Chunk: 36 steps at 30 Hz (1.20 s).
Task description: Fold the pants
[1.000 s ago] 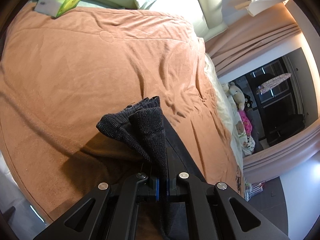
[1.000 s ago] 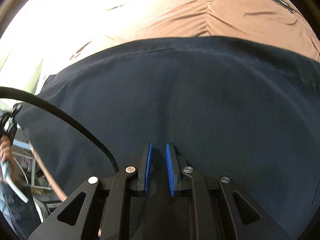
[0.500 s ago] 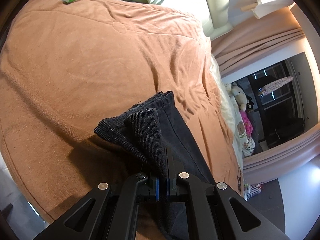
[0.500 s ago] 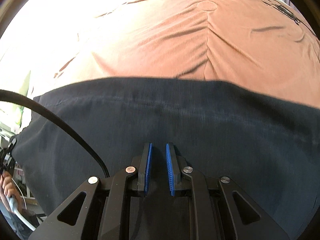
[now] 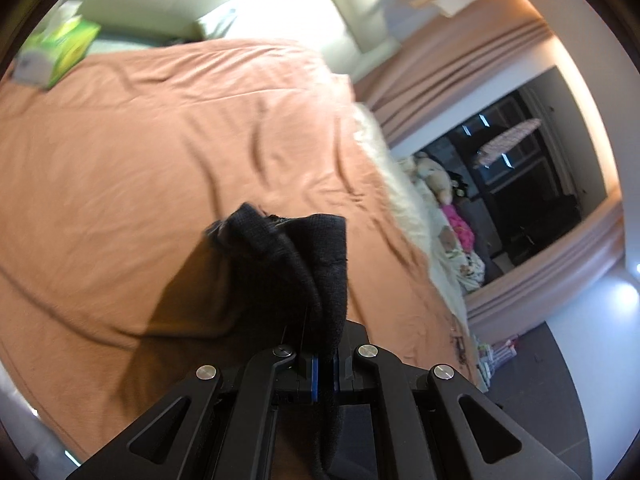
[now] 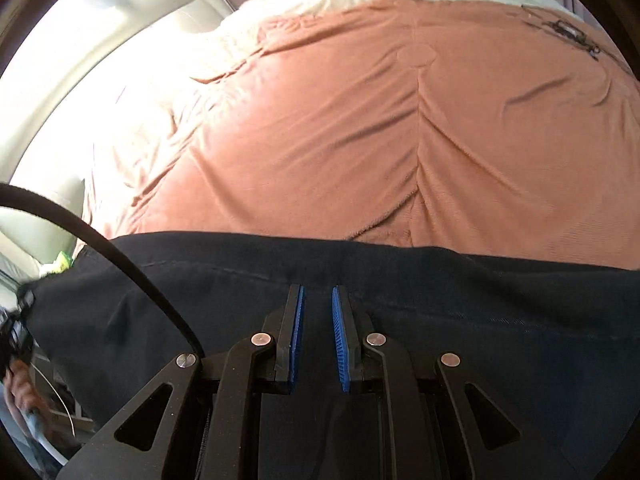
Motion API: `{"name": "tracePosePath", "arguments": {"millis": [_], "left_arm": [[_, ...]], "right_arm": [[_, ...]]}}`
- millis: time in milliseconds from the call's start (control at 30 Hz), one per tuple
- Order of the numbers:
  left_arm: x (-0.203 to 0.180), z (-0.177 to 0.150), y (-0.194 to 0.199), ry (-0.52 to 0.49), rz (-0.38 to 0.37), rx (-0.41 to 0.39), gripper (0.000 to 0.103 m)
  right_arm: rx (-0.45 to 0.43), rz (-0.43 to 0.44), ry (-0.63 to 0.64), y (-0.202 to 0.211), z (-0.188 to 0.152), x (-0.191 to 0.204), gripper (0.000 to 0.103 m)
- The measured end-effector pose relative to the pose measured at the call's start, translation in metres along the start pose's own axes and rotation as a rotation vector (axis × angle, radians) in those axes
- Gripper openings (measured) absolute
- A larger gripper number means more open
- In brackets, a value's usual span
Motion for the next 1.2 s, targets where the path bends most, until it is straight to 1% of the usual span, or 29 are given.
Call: {"name": "tracePosePath", "arguments": {"millis": [100,167,267,433,500,567,667,733,767,800,867,967,1167,1200], "left_arm": [[-0.032,0.004,0.0,-0.046,-0.032,-0.001,0.004],[-0.056,0.007,0.0,-0.076,-0.055,-0.001,0.004],[-0.091,0.011,0.003,-0.122,-0.086,-0.004,0.004],[-0.159,0.009,0.007,-0.208,-0.163,0.005,0.004],[-0.182,0.006,0.007,-0.24,-0.176,0.006,0.004],[-0.211,0.0,0.008,-0.279,-0.206,0.011,0.004],[-0.243,-0.009,0.009,-0.319,-0.238,0.013,0.004],[-0.263,-0.015,0.009,-0.338,-0.265,0.02,0.004],[-0.276,-0.02,0.009,-0.352,-0.277,0.023,0.004],[-0.281,-0.023,0.009,-0.36,-0.283,0.025,0.004],[-0.3,-0.03,0.009,-0.381,-0.304,0.034,0.004],[-0.328,-0.042,0.007,-0.417,-0.329,0.05,0.004],[-0.391,-0.076,-0.002,-0.505,-0.37,0.089,0.004],[-0.402,-0.084,-0.005,-0.517,-0.378,0.099,0.004]], "right_arm": [[0.004,0.017,0.01,0.009,-0.012,0.009,0.012],[0.008,0.014,0.017,0.021,-0.022,0.005,0.012],[-0.001,0.029,0.01,0.045,-0.029,-0.001,0.012],[-0.044,0.056,-0.009,0.091,-0.048,-0.011,0.012],[-0.063,0.063,-0.018,0.106,-0.056,-0.018,0.012],[-0.094,0.064,-0.024,0.127,-0.064,-0.027,0.012],[-0.126,0.046,-0.042,0.155,-0.077,-0.042,0.013],[-0.152,0.045,-0.051,0.176,-0.087,-0.052,0.02],[-0.163,0.042,-0.052,0.184,-0.09,-0.056,0.03],[-0.176,0.036,-0.054,0.192,-0.094,-0.06,0.043],[-0.215,0.018,-0.058,0.213,-0.102,-0.069,0.057],[-0.251,0.018,-0.077,0.239,-0.115,-0.081,0.062],[-0.324,0.016,-0.147,0.289,-0.14,-0.117,0.064],[-0.331,0.015,-0.152,0.29,-0.142,-0.122,0.064]]}}
Point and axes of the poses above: each gripper's, at about its wrist camera, not at the fingertips, and y roughly against the way its jaws point, x to its left, z to its top, the point moved 6 cm from there along -y, roughly the way its jaws point, and after that the axes turned 2 degrees about -z, right-handed, at the moved point
